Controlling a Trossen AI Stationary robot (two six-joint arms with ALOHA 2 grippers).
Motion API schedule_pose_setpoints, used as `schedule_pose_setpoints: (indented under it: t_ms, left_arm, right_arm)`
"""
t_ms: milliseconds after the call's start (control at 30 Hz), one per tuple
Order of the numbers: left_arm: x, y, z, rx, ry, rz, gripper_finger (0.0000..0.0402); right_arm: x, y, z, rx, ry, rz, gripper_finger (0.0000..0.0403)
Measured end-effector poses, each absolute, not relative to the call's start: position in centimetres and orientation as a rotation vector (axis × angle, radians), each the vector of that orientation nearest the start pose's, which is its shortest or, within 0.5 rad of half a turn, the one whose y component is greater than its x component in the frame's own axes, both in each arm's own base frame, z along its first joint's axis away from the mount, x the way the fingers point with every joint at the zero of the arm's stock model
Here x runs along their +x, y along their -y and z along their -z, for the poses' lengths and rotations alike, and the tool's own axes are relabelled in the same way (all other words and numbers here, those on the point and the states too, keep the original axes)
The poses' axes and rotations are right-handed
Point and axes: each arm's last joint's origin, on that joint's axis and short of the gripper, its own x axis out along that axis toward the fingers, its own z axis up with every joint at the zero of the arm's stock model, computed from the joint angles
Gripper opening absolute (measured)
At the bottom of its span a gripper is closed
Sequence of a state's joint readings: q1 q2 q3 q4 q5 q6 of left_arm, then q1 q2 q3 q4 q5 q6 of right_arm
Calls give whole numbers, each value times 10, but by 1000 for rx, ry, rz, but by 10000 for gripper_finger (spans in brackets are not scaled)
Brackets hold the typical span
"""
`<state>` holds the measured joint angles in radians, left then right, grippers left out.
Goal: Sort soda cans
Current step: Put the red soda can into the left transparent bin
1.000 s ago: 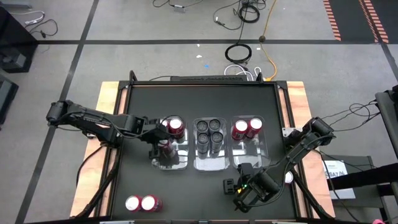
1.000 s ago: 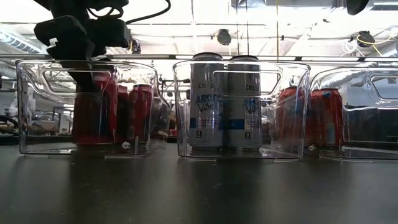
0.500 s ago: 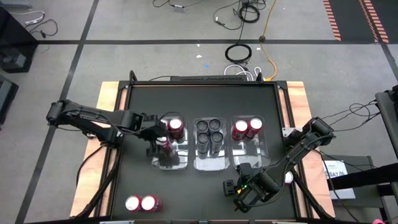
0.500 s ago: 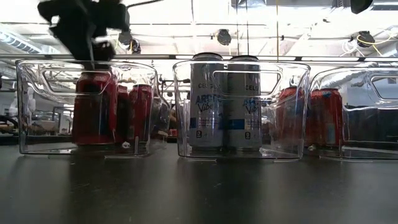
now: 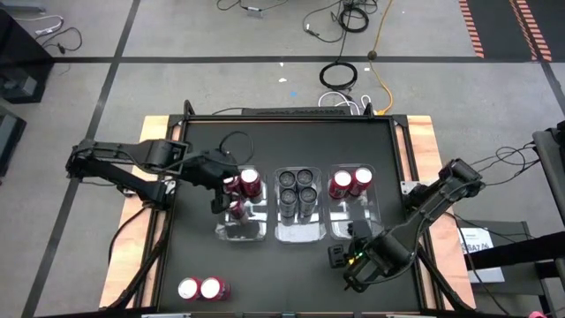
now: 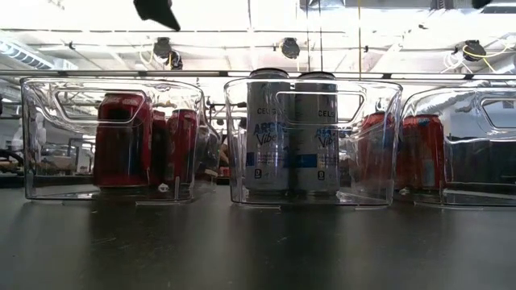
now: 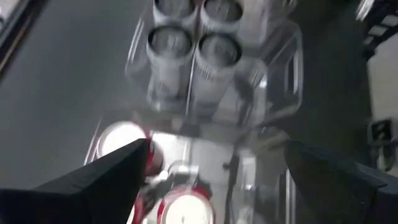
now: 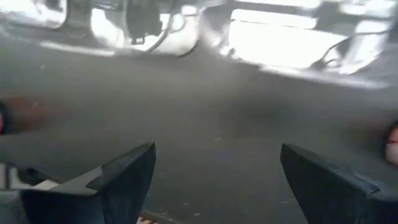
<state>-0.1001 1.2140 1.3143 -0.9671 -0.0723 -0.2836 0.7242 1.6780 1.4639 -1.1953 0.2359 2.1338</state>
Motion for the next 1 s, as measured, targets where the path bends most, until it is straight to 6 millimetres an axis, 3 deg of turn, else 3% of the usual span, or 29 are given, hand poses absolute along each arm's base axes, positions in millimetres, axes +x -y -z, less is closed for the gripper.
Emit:
schedule_pose_setpoints:
  t_ms: [333,567,833,1000]
  left_arm:
    - [234,25,-374,-212,-745,-39,385]
    - [237,26,-378,-218,-694,-31,385]
    - [237,26,-378,-255,-691,-43,385]
    - [237,25,-378,-339,-687,-85,385]
  right_arm:
    - [201,-192,-305,1091,-1052,997,338]
    - [165,-185,-318,1059,-1214,1145,338]
    - [143,-200,-320,1006,-1299,1073,338]
    - [123,-193,-305,967,-1324,1041,338]
